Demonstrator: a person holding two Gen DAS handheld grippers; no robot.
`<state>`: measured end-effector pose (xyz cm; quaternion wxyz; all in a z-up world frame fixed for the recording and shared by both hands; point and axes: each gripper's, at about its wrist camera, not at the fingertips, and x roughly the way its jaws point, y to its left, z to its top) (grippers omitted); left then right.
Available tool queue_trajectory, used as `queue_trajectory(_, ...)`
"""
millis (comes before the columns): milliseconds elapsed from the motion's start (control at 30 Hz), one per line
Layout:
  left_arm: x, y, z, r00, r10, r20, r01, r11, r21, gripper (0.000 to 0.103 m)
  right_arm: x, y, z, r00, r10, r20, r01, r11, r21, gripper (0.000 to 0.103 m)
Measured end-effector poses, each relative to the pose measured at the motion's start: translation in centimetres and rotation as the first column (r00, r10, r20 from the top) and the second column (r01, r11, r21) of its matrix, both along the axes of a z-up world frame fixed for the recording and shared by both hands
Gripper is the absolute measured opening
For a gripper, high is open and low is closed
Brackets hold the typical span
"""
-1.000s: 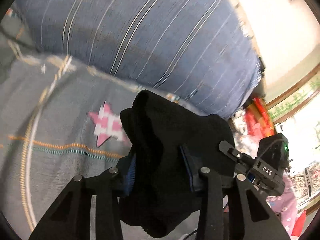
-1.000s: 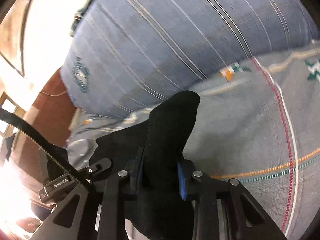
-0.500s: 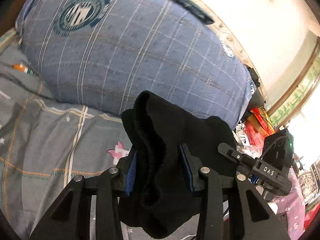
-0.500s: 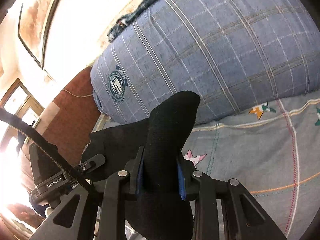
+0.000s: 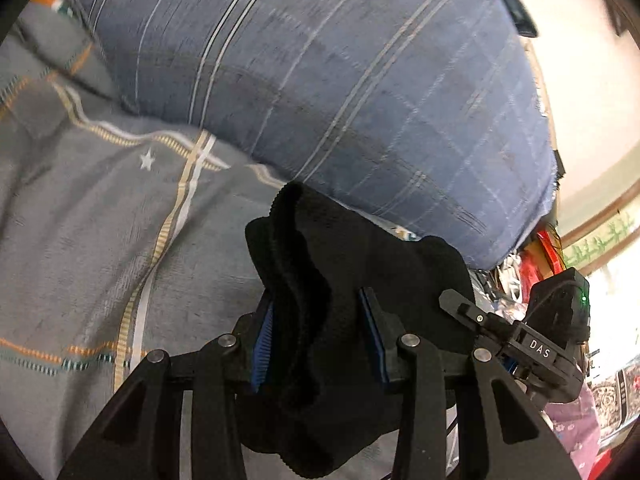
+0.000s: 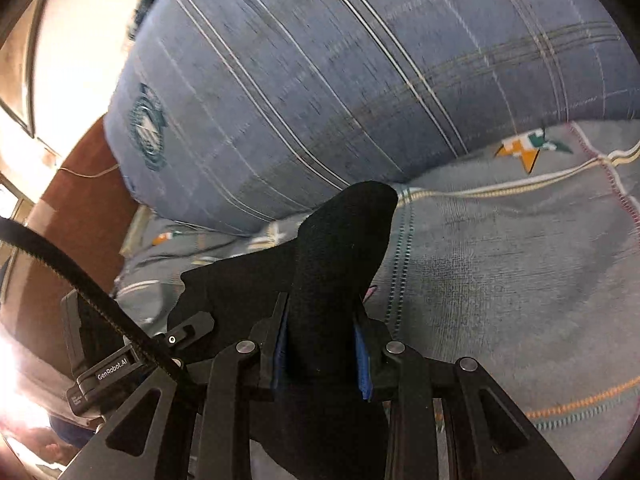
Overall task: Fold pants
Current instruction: 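Grasp the bundle edge with both grippers and lift it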
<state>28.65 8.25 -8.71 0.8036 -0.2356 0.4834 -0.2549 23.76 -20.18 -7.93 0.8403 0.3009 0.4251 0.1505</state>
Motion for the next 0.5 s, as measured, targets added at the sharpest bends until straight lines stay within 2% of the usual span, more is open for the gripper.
queue_trajectory(100, 0.9, -0.1, -1.1, 1.000, 0.003, -0.029, -0.003, 1.000, 0.007, 0.039, 1.2, 0.1, -1.3, 1.000, -0.001, -0.017, 0.001, 1.000, -0.012, 0.030)
queue_trajectory(267, 1.7, -0.5, -1.5, 1.000, 0.001, -0.026, -0.001, 1.000, 0.007, 0.039, 2.6, -0.3, -2.1, 1.000, -0.014, -0.016, 0.014, 1.000, -0.019, 0.030)
queue_trajectory(333, 2.3, -0.7, -2.2, 0.999, -0.002, -0.036, 0.003, 1.000, 0.019, 0.042, 2.8, -0.4, -2.1, 1.000, -0.018, -0.013, 0.018, 0.999, -0.035, 0.030)
queue_trajectory(433, 3.2, -0.9, -3.9, 0.996, -0.007, -0.086, 0.010, 0.999, 0.046, 0.052, 3.0, -0.3, -2.6, 0.999, -0.025, -0.027, 0.022, 0.995, -0.101, 0.031)
queue_trajectory(500, 3.5, -0.5, -4.6, 0.992, 0.000, -0.129, 0.001, 1.000, 0.008, 0.054, 3.2, -0.2, -3.5, 0.998, -0.026, -0.057, 0.018, 0.990, -0.140, 0.046)
